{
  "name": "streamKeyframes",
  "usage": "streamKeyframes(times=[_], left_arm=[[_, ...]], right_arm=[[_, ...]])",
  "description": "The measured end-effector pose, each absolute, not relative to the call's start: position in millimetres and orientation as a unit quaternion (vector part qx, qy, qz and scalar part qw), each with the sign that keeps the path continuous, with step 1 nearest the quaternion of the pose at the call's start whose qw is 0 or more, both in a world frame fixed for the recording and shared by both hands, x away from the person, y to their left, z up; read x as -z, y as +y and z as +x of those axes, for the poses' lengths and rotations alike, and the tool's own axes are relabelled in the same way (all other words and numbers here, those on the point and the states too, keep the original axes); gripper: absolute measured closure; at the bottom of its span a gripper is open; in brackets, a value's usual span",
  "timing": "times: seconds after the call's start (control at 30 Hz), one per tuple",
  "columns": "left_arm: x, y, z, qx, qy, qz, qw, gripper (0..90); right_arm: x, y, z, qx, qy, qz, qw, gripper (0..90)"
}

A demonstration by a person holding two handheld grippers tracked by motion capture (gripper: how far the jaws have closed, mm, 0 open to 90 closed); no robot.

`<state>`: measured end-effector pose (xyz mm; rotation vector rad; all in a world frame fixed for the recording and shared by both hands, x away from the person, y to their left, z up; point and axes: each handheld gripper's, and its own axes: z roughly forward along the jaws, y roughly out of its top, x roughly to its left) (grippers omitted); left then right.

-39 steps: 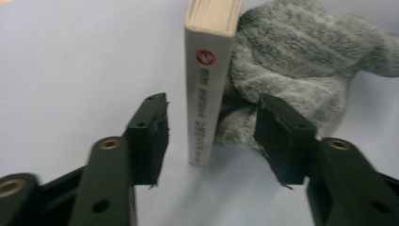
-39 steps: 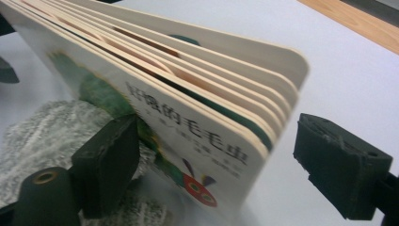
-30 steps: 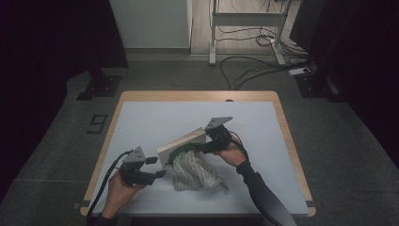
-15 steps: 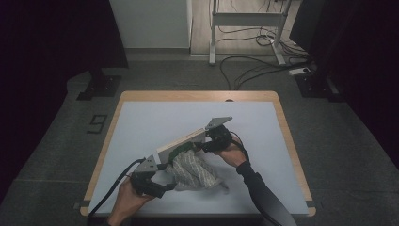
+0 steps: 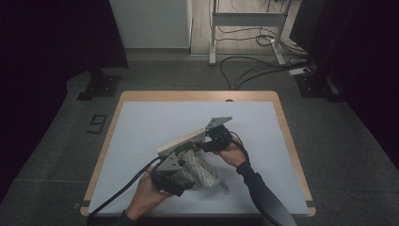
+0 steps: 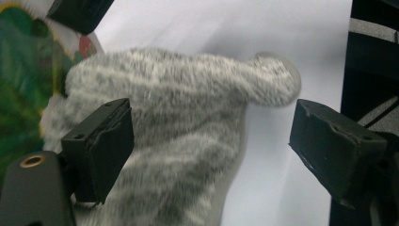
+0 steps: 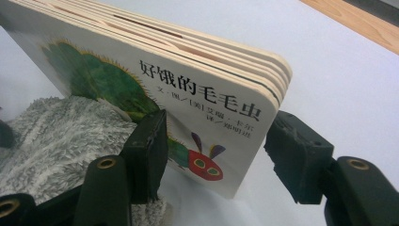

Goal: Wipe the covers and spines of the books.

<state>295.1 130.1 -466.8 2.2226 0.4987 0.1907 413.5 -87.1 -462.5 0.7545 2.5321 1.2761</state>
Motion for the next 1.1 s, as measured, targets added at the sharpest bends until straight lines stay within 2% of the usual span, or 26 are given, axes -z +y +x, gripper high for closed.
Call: streamKeyframes(times=[0.33, 0.67, 0.93, 1.1], left_arm=[[496, 117, 314, -0.062, 0.231, 0.897, 0.373, 13.6], [515, 114, 323, -0.064, 0.248, 0.904, 0.343, 18.4], [517, 113, 321, -0.082, 0.259, 0.903, 0.332, 33.7], [516, 118, 324, -0.078, 0.264, 0.9, 0.339, 53.1]], right_arm=[[463, -88, 413, -0.433, 0.858, 0.254, 0.105, 39.2], [463, -87, 412, -0.431, 0.859, 0.254, 0.107, 39.7], [464, -87, 412, -0.43, 0.859, 0.255, 0.108, 39.8], [464, -86, 412, -0.432, 0.858, 0.256, 0.109, 40.2]])
